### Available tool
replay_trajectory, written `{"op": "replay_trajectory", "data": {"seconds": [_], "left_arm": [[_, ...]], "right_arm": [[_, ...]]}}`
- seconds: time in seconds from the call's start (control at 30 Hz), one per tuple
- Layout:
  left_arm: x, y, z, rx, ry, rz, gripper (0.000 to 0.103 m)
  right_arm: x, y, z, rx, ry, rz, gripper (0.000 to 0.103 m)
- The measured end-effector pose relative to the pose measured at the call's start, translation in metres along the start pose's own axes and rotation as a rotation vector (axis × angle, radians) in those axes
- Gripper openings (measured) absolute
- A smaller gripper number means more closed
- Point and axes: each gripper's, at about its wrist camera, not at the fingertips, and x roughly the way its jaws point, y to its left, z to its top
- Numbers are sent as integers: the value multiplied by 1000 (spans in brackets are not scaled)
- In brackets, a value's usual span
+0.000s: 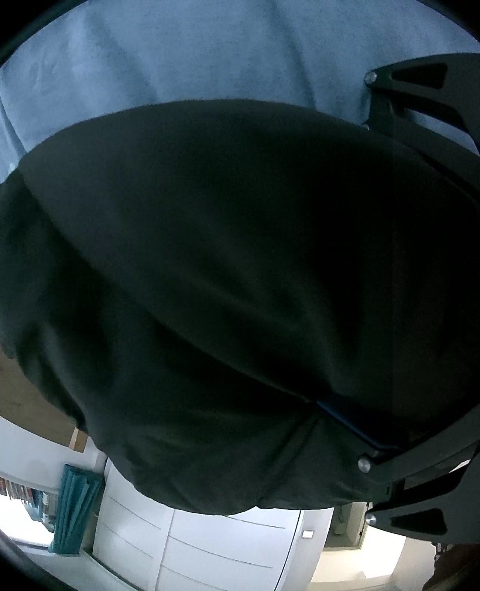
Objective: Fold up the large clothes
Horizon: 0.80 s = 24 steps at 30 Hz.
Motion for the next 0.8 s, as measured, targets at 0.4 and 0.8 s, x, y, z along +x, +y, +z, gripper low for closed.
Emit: {"op": "replay_trajectory", "data": {"seconds": [0.4,0.8], "left_arm": [[-20,-35,-42,51,-47,11,32],[-56,-99,-72,111,-137,-30,17]], "right_arm": [[-12,20,-13,34,-23,48,41],[-50,98,-8,-57,-58,-54,18]]}}
